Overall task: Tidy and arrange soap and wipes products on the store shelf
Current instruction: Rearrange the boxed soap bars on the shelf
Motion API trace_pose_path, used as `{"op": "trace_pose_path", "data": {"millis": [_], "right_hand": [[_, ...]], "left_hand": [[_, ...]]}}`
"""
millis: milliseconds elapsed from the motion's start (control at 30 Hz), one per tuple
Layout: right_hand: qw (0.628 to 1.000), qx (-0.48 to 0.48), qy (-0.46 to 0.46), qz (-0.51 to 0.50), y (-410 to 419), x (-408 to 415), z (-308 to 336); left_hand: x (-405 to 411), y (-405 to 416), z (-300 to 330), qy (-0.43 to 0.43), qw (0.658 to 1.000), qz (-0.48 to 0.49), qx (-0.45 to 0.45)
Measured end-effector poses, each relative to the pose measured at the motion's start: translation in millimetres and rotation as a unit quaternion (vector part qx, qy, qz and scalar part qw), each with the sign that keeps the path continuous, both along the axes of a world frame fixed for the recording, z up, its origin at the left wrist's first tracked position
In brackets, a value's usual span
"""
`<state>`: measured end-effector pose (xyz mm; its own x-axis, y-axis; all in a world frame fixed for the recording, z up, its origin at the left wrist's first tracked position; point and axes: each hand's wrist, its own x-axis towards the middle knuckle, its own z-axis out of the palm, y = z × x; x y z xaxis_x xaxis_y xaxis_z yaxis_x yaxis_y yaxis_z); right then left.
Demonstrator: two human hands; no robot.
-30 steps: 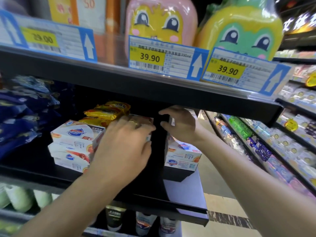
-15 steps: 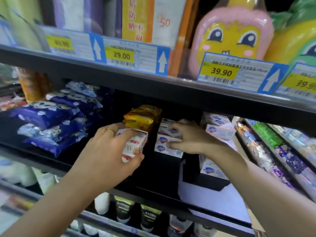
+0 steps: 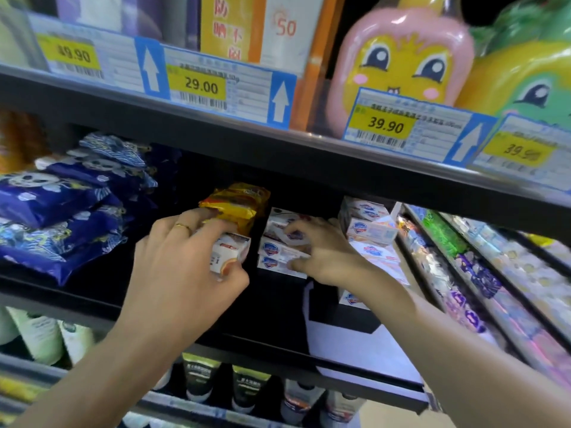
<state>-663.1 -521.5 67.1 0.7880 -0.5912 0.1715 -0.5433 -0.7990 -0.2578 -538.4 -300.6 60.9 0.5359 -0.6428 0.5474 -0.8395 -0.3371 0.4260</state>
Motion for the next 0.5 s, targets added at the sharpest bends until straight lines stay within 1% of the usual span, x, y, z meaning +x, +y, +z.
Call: {"op": "trace_pose_path", "data": {"millis": [133,233,367,433,500], "right_hand": [[0.999,-0.012,-0.028,0.011,6.5,-13.9,3.8],[0.998,-0.015,-0.066,0.006,6.5,-36.0,18.6],[0.992,-0.058,-0.114,-0.003,-2.4,-77.2,42.4],[0.993,-0.04,-0.112,-0.007,-14.2,-99.5,49.8],[0.996,-0.034,-0.075,-0.039,-30.7,-120.0,52.8]], "left_hand": [[-20.0,-1.7,3.3,0.005,0.998,-0.038,-0.059],[-39.6,-7.3,0.5,0.001,0.993,-0.071,-0.092],[-74.7,-24.3,-8.0,-0.008,0.983,-0.127,-0.13],[-94.2,-38.8,-13.9,-0.02,0.98,-0.147,-0.134],[-112.8,-57.6,-19.6,-0.028,0.977,-0.165,-0.136]]}}
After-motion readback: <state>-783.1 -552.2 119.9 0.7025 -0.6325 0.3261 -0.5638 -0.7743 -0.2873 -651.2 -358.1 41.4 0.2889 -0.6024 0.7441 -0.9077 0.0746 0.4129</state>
